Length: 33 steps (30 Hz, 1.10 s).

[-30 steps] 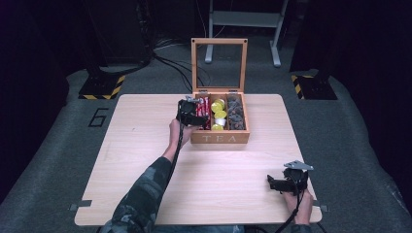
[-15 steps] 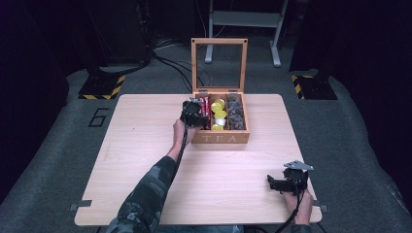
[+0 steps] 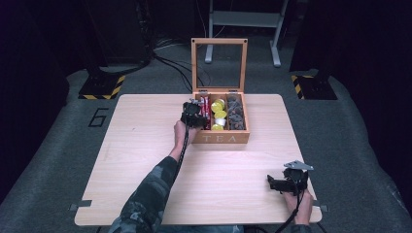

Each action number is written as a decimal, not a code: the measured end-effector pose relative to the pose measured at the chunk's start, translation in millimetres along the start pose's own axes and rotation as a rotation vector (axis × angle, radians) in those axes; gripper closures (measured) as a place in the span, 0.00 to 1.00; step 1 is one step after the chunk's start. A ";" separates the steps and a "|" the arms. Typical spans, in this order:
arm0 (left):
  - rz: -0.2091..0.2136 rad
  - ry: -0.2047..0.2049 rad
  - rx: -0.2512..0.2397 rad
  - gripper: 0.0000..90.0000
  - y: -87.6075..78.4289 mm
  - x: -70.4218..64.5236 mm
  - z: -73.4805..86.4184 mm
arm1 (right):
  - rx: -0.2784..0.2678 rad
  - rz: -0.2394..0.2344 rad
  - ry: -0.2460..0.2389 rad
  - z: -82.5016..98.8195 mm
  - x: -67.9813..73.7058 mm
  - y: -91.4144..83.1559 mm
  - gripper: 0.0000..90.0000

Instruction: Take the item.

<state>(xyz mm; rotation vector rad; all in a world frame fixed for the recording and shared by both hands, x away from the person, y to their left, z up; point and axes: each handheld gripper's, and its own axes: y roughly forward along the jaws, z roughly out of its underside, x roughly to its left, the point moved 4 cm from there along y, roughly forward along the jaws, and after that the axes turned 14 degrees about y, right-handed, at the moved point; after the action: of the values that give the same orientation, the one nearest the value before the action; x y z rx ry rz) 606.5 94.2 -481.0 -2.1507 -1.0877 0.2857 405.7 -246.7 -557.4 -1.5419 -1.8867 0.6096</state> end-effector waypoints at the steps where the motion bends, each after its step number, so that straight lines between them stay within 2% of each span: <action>1: -0.001 0.001 0.002 0.80 -0.2 -0.3 -0.1 | 0.000 0.000 0.001 0.0 0.0 0.0 0.02; 13: -0.017 -0.019 -0.019 0.94 -3.5 -0.6 0.3 | -0.002 0.000 0.003 0.1 0.1 -0.1 0.02; 14: -0.018 -0.008 -0.012 0.94 -4.5 -0.1 0.5 | -0.002 0.000 0.002 0.1 0.1 -0.1 0.02; 20: -0.025 -0.006 -0.035 0.97 -8.5 -0.6 0.4 | -0.002 0.000 0.002 0.1 0.1 -0.1 0.02; 27: -0.015 0.019 -0.067 0.98 -16.3 0.5 1.4 | -0.002 0.000 0.003 0.1 0.1 -0.2 0.02; 28: -0.017 0.012 -0.079 0.98 -17.1 -0.1 1.0 | -0.002 0.000 0.002 0.1 0.1 -0.2 0.02; 29: -0.012 0.028 -0.077 0.98 -19.2 0.5 1.1 | -0.002 0.000 0.002 0.1 0.0 -0.2 0.02; 33: -0.010 0.040 -0.087 0.98 -24.6 1.1 0.5 | -0.002 0.000 0.002 0.1 -0.1 -0.2 0.02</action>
<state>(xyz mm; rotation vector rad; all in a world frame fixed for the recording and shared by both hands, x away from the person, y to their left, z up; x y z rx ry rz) 591.7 105.2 -464.7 -2.2170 -1.1058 0.1929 405.5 -246.8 -557.3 -1.5437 -1.8861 0.6054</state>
